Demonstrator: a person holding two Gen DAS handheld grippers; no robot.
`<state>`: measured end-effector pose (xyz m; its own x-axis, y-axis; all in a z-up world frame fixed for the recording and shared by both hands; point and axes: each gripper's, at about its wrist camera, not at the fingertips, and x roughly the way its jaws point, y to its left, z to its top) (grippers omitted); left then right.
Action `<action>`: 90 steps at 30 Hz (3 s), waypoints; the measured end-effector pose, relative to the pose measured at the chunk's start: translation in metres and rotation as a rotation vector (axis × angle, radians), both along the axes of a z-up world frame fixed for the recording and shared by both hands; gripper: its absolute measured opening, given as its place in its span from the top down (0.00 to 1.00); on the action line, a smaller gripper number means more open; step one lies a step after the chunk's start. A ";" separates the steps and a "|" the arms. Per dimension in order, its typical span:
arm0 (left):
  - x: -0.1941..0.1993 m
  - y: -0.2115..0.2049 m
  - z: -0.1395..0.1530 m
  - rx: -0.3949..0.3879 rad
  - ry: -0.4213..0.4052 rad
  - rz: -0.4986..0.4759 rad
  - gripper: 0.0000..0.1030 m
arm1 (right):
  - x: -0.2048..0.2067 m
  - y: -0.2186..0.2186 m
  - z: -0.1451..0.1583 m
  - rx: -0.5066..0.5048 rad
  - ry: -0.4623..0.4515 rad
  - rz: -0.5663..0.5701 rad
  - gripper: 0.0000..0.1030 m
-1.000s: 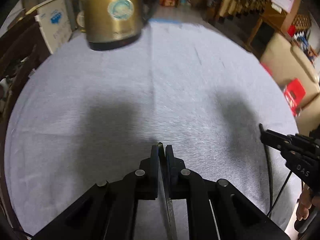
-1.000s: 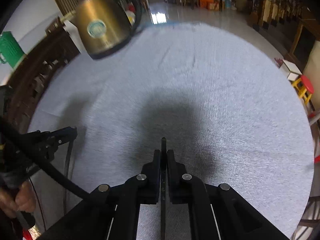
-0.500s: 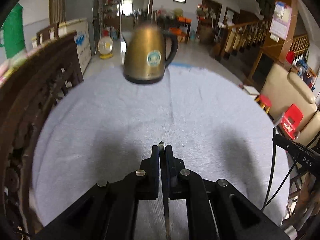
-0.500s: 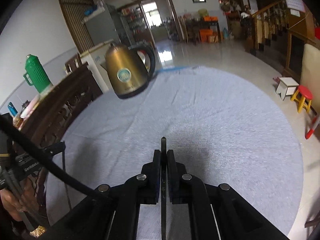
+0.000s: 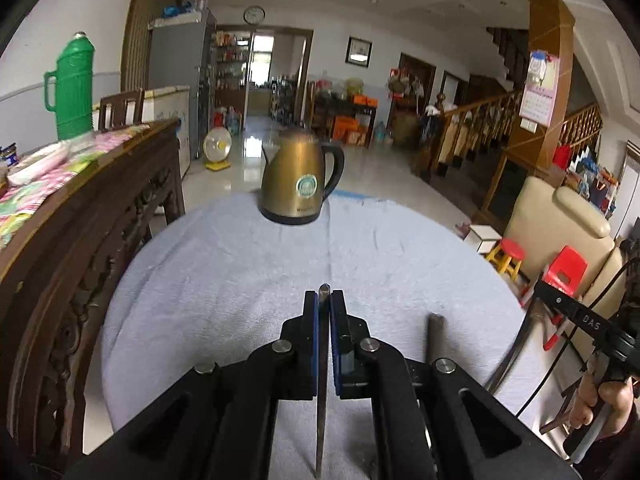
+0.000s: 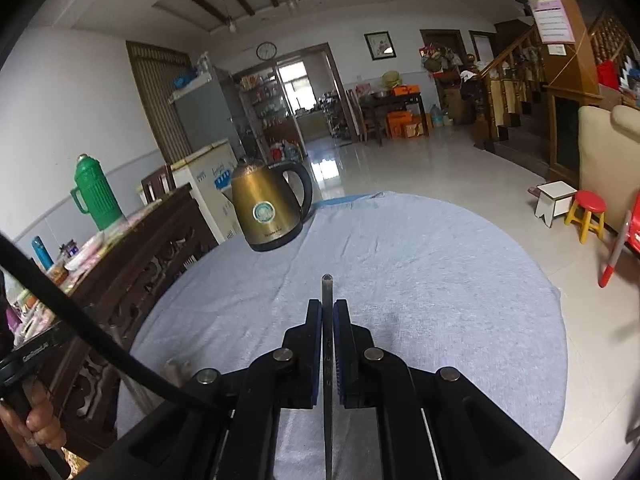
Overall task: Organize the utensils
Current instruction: 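Lift both held chopsticks and carry them down toward the grey metal cup, then lower both held chopsticks into the grey metal cup among the utensils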
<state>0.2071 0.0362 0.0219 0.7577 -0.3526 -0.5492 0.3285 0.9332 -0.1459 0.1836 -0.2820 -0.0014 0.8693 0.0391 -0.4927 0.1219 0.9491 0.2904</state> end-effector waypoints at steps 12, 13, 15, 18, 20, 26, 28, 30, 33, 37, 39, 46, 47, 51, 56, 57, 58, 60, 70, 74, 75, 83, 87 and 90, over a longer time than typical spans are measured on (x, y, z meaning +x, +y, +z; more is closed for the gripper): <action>-0.059 0.008 0.038 -0.022 -0.140 -0.020 0.95 | -0.045 0.010 0.031 0.006 -0.099 0.020 0.94; -0.063 0.008 0.043 -0.024 -0.151 -0.021 0.95 | -0.047 0.011 0.035 0.004 -0.108 0.024 0.94; -0.071 0.009 0.054 -0.024 -0.174 -0.026 0.95 | -0.053 0.014 0.043 -0.002 -0.128 0.029 0.94; -0.080 0.008 0.067 -0.022 -0.206 -0.039 0.95 | -0.061 0.018 0.056 -0.006 -0.158 0.042 0.94; -0.088 0.006 0.075 -0.019 -0.229 -0.047 0.95 | -0.066 0.020 0.064 -0.008 -0.178 0.051 0.94; -0.113 0.000 0.100 -0.019 -0.294 -0.079 0.95 | -0.084 0.030 0.087 -0.024 -0.237 0.071 0.94; -0.118 -0.002 0.105 -0.022 -0.303 -0.085 0.95 | -0.089 0.035 0.095 -0.031 -0.255 0.077 0.94; -0.123 -0.003 0.111 -0.031 -0.310 -0.094 0.95 | -0.094 0.039 0.101 -0.038 -0.273 0.085 0.94; -0.130 -0.004 0.116 -0.039 -0.320 -0.100 0.95 | -0.102 0.044 0.109 -0.050 -0.298 0.090 0.94; -0.137 -0.005 0.121 -0.052 -0.329 -0.105 0.95 | -0.112 0.049 0.119 -0.054 -0.332 0.097 0.94; -0.140 -0.005 0.123 -0.063 -0.334 -0.106 0.95 | -0.116 0.052 0.123 -0.050 -0.346 0.104 0.94; -0.149 -0.010 0.127 -0.085 -0.347 -0.120 0.95 | -0.116 0.068 0.124 -0.059 -0.356 0.137 0.94; -0.149 -0.011 0.126 -0.086 -0.342 -0.124 0.95 | -0.117 0.072 0.123 -0.063 -0.354 0.140 0.94; -0.149 -0.017 0.116 -0.076 -0.331 -0.126 0.95 | -0.116 0.085 0.114 -0.084 -0.344 0.148 0.94; -0.143 -0.026 0.098 -0.063 -0.287 -0.115 0.95 | -0.112 0.085 0.100 -0.076 -0.316 0.148 0.94; -0.142 -0.027 0.094 -0.064 -0.280 -0.110 0.95 | -0.111 0.084 0.097 -0.069 -0.308 0.148 0.94; -0.141 -0.027 0.092 -0.067 -0.273 -0.108 0.95 | -0.110 0.083 0.094 -0.063 -0.302 0.148 0.94; -0.136 -0.027 0.084 -0.085 -0.244 -0.110 0.95 | -0.109 0.080 0.088 -0.052 -0.289 0.145 0.94; -0.133 -0.031 0.061 -0.103 -0.192 -0.099 0.95 | -0.107 0.079 0.069 -0.027 -0.262 0.137 0.94; -0.128 -0.033 0.054 -0.095 -0.163 -0.093 0.95 | -0.106 0.079 0.063 -0.021 -0.246 0.147 0.94; -0.127 -0.034 0.053 -0.092 -0.157 -0.092 0.95 | -0.106 0.079 0.062 -0.018 -0.242 0.149 0.94; -0.126 -0.034 0.048 -0.077 -0.140 -0.078 0.95 | -0.104 0.077 0.058 -0.005 -0.217 0.156 0.94; -0.129 -0.037 0.047 -0.066 -0.139 -0.075 0.95 | -0.104 0.076 0.054 0.002 -0.202 0.159 0.94; -0.130 -0.037 0.047 -0.059 -0.140 -0.072 0.95 | -0.104 0.076 0.053 0.007 -0.195 0.161 0.94</action>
<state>0.0770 -0.0006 0.0691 0.7972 -0.4367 -0.4168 0.4147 0.8979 -0.1475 0.0795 -0.2059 0.0515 0.9301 0.1875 -0.3158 -0.0895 0.9496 0.3004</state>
